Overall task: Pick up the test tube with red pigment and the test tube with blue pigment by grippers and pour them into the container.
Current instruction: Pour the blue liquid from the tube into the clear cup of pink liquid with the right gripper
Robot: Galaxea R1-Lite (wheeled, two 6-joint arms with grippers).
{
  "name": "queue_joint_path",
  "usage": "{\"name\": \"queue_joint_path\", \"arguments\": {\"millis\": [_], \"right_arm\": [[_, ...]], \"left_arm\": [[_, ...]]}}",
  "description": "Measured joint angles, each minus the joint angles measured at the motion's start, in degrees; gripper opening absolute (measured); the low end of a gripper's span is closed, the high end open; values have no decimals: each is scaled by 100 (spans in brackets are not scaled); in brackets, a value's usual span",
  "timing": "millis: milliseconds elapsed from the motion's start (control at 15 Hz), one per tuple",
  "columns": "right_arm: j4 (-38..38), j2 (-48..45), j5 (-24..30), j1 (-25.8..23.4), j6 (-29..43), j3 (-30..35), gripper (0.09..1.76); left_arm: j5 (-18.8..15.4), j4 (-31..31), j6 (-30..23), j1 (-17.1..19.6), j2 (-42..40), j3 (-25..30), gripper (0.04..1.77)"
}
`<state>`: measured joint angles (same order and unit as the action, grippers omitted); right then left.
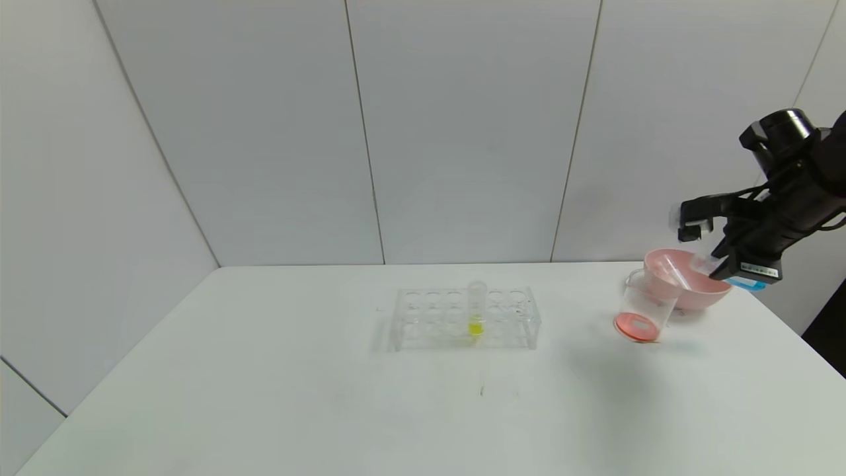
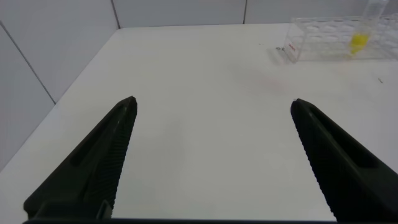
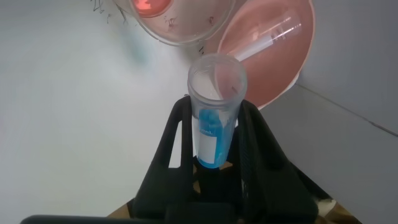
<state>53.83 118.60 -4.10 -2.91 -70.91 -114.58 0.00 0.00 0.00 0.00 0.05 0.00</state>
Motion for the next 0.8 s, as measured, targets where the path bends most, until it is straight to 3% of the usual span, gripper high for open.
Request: {"name": "queue_joint_path", "arguments": {"millis": [333, 800], "right_arm": [[-55, 67, -772, 302, 20, -2, 50], [-375, 174, -1320, 453, -63, -2, 50]], "left_arm": [[0, 0, 2, 0, 0, 0, 176], [0, 0, 0, 0, 0, 0, 176]]}}
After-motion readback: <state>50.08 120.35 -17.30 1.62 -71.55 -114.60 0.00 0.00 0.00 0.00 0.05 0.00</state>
